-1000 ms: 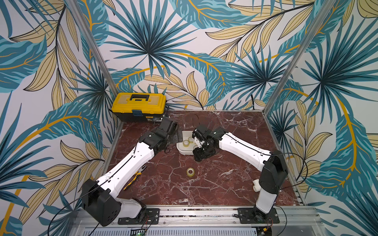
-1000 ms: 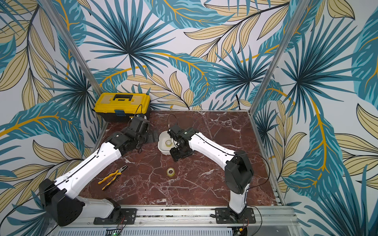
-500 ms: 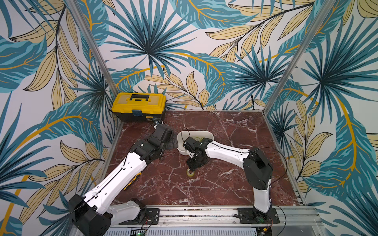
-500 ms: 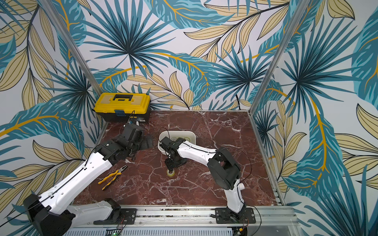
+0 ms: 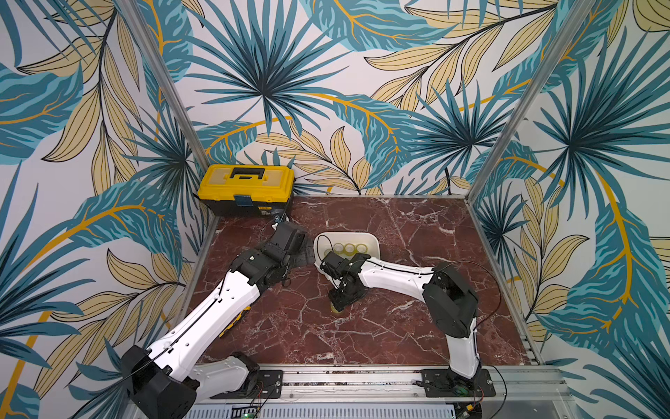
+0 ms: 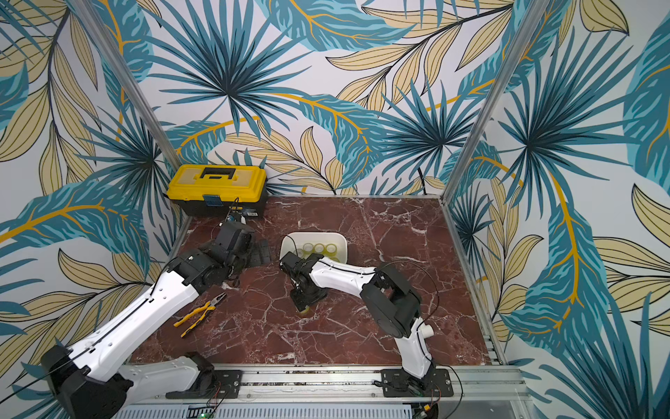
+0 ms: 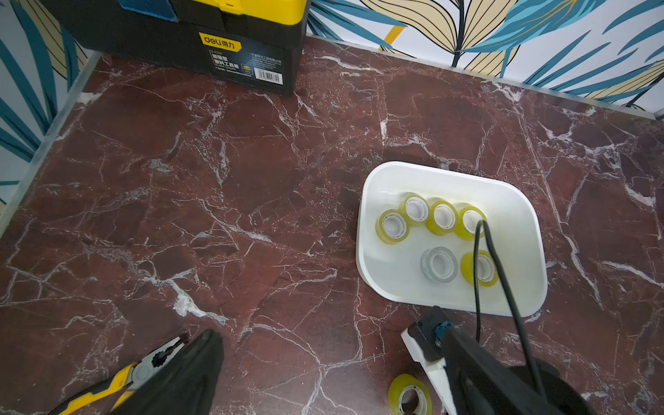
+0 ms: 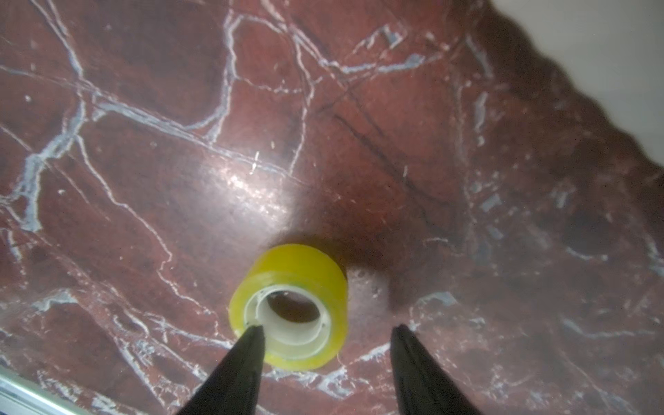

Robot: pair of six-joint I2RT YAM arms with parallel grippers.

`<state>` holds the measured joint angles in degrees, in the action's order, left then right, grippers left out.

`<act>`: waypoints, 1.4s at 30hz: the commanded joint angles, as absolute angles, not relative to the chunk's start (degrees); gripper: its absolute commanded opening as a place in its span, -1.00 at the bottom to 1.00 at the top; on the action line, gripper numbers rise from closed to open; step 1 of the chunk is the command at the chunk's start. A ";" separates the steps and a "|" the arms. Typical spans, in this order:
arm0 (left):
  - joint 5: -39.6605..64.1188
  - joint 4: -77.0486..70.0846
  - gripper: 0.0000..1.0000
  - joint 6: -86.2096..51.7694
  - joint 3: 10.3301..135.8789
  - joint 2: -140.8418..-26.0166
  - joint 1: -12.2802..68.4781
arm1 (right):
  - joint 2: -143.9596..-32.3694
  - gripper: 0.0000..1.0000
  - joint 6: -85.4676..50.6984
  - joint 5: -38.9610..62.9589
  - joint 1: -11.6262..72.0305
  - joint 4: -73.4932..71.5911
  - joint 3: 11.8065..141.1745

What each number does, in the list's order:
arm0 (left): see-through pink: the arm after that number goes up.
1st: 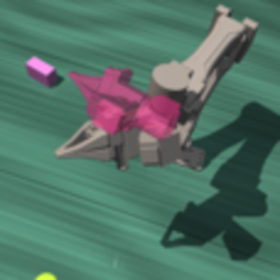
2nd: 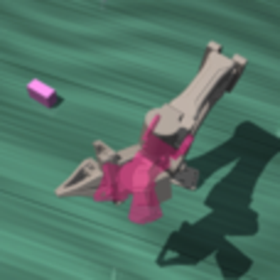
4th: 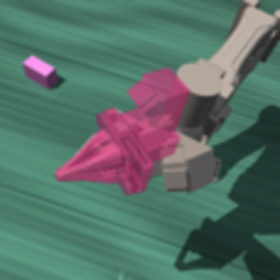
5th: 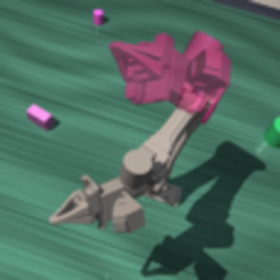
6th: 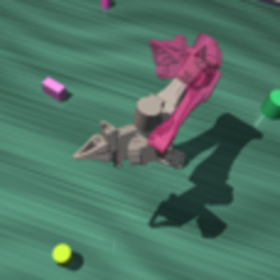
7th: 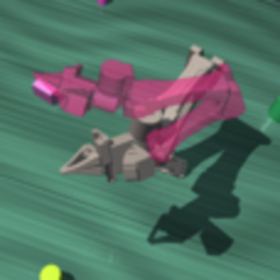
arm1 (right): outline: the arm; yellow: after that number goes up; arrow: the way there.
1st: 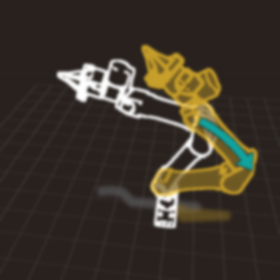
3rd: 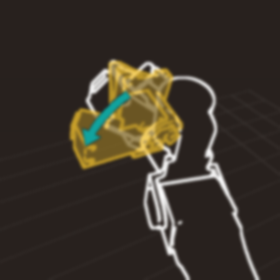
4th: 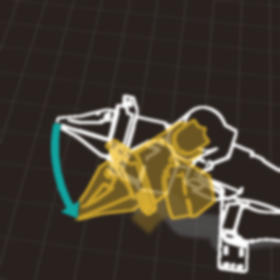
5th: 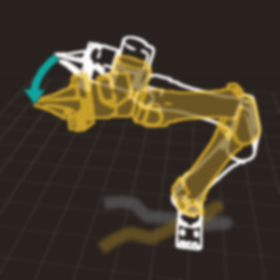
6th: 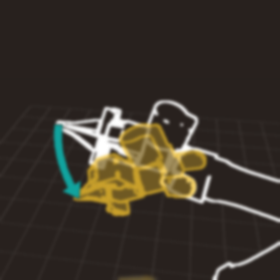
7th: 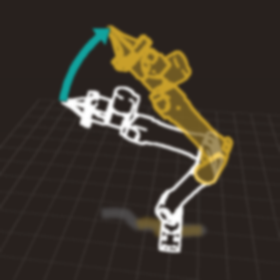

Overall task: Put the transparent tape into the storage box
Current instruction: Pick up the tape at the center of the board.

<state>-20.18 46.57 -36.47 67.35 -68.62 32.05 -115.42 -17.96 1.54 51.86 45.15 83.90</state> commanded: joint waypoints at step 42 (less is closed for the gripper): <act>-20.65 47.12 1.00 -37.71 64.69 -66.79 32.17 | -117.82 -0.34 -17.87 -0.57 51.90 43.17 84.36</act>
